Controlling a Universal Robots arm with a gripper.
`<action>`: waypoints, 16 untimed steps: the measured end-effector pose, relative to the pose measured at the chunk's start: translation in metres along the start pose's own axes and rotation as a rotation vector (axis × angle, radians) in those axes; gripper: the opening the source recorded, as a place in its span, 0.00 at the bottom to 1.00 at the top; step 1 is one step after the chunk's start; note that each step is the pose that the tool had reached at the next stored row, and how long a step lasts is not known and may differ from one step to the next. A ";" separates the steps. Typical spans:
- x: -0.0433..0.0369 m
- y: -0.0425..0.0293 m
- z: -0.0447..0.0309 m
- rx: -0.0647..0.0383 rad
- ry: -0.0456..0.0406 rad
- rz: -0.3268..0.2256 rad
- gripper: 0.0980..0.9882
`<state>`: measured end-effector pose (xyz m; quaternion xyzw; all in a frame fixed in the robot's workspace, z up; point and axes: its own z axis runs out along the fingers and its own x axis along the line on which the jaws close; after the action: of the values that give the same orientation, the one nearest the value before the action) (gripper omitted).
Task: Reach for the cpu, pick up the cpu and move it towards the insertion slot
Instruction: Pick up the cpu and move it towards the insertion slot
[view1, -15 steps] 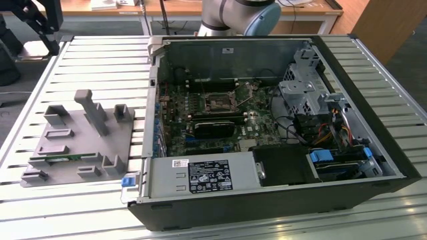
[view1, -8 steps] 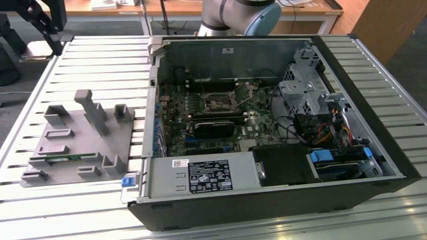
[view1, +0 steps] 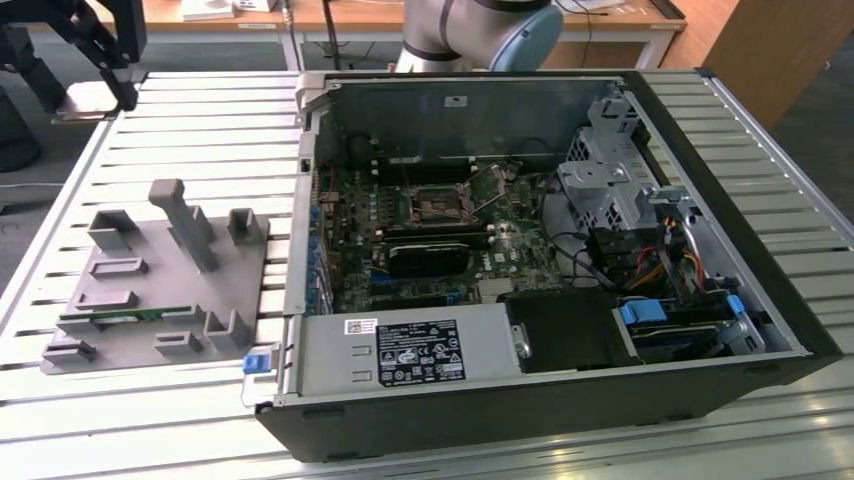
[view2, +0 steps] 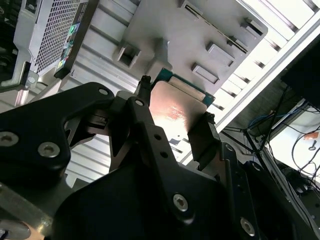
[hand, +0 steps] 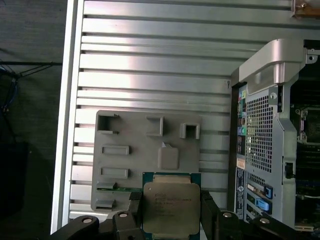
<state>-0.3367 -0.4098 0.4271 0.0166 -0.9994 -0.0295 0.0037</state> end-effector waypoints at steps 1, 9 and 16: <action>-0.0017 -0.0001 0.0000 0.000 -0.0001 0.000 0.50; -0.0258 -0.0009 -0.0002 0.000 0.0000 0.000 0.50; -0.0567 -0.0019 -0.0001 0.000 -0.0023 0.000 0.50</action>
<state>-0.2800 -0.4098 0.4267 0.0166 -0.9994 -0.0297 0.0026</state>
